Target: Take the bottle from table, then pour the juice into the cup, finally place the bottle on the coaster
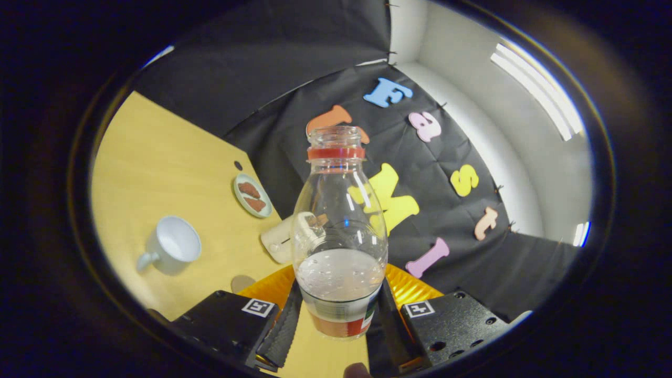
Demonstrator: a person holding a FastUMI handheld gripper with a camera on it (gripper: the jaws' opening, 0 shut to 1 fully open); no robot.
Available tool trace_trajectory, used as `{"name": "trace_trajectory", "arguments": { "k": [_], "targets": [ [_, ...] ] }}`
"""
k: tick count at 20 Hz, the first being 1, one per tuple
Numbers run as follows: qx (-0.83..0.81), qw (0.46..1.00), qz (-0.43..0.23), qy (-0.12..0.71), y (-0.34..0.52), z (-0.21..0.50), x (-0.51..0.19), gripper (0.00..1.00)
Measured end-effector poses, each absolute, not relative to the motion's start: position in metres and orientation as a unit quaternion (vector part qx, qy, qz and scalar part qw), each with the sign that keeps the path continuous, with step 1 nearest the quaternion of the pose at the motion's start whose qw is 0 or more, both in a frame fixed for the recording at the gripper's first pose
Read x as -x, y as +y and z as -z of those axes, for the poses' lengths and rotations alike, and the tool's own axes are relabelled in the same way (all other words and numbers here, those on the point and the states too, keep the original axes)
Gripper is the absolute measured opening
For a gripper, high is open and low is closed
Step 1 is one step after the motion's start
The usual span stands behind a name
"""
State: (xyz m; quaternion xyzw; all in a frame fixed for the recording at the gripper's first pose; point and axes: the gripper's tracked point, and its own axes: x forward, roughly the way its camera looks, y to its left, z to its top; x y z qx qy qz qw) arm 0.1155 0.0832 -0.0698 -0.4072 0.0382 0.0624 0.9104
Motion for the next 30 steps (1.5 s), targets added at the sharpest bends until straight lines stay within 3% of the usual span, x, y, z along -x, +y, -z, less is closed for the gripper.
{"name": "trace_trajectory", "arguments": {
  "k": [11, 21, 30],
  "targets": [
    [0.078, 0.993, -0.076, 0.036, 0.055, 0.031, -0.156, 0.75],
    [0.054, 0.994, -0.076, 0.052, 0.069, 0.057, -0.217, 0.75],
    [0.01, 0.99, -0.081, 0.118, 0.08, 0.151, -0.255, 0.76]
  ]
}}
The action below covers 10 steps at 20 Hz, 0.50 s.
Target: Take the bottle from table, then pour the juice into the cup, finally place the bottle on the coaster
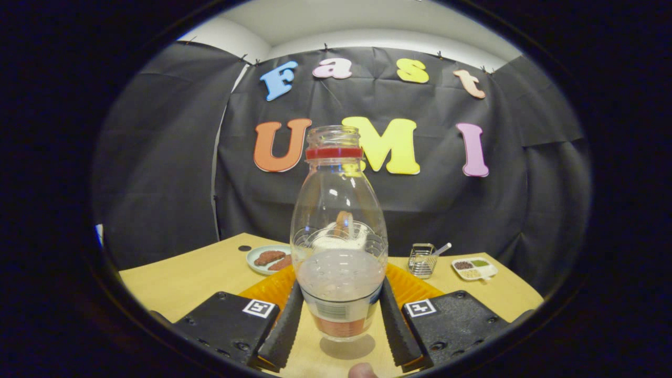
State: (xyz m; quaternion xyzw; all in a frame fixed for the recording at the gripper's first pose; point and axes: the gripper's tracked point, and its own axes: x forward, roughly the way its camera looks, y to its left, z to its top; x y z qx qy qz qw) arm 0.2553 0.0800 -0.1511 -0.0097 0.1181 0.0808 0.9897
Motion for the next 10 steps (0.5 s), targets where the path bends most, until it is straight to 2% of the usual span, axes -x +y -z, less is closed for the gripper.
{"name": "trace_trajectory", "arguments": {
  "k": [10],
  "targets": [
    [-0.009, 0.982, -0.046, 0.185, 0.058, 0.233, -0.269, 0.77]
  ]
}}
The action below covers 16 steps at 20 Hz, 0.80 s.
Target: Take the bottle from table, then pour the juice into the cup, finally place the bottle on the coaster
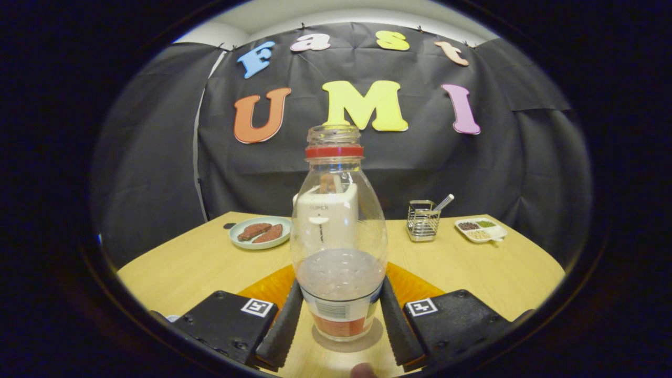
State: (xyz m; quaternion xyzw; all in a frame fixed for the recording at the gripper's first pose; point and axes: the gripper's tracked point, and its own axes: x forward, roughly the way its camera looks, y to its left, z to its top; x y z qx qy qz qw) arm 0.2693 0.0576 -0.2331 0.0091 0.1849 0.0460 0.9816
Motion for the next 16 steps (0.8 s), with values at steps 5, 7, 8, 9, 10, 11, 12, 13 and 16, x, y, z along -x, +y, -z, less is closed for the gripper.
{"name": "trace_trajectory", "arguments": {
  "k": [5, 7, 8, 9, 10, 11, 12, 13, 16],
  "targets": [
    [-0.005, 0.981, -0.042, 0.189, 0.054, 0.249, -0.272, 0.79],
    [-0.003, 0.981, -0.038, 0.191, 0.053, 0.255, -0.274, 0.79],
    [-0.001, 0.981, -0.038, 0.192, 0.053, 0.257, -0.273, 0.79],
    [0.002, 0.981, -0.037, 0.188, 0.053, 0.257, -0.273, 0.8],
    [0.006, 0.982, -0.035, 0.186, 0.053, 0.257, -0.273, 0.81],
    [0.009, 0.982, -0.035, 0.186, 0.053, 0.258, -0.271, 0.82],
    [0.011, 0.983, -0.036, 0.182, 0.053, 0.256, -0.271, 0.84],
    [0.011, 0.983, -0.036, 0.178, 0.053, 0.256, -0.271, 0.85],
    [0.006, 0.984, -0.033, 0.174, 0.052, 0.252, -0.269, 0.99]
  ]
}}
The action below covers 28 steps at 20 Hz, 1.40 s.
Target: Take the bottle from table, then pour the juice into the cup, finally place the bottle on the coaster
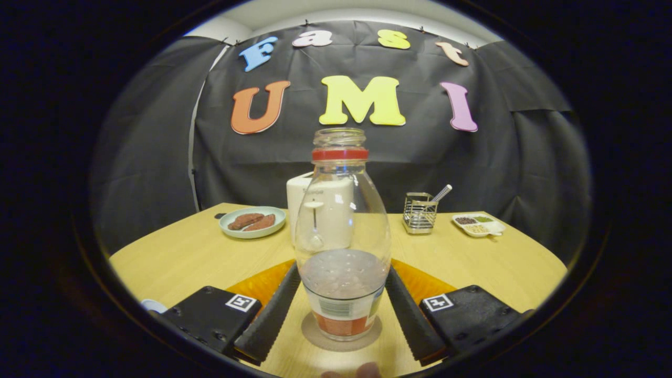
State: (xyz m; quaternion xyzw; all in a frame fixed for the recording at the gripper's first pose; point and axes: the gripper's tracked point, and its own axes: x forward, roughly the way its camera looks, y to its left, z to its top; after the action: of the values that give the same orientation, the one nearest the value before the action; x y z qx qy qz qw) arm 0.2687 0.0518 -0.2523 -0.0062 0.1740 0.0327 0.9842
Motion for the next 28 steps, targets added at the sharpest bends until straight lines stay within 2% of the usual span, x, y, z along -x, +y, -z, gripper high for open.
{"name": "trace_trajectory", "arguments": {
  "k": [6, 13, 19, 28],
  "targets": [
    [0.009, 0.989, -0.027, 0.148, 0.052, 0.221, -0.258, 0.99],
    [0.011, 0.995, -0.025, 0.092, 0.061, 0.142, -0.225, 0.99],
    [0.014, 0.999, 0.014, 0.034, 0.039, 0.06, -0.178, 0.99],
    [0.043, 0.998, 0.024, 0.028, 0.036, -0.003, -0.097, 0.99]
  ]
}}
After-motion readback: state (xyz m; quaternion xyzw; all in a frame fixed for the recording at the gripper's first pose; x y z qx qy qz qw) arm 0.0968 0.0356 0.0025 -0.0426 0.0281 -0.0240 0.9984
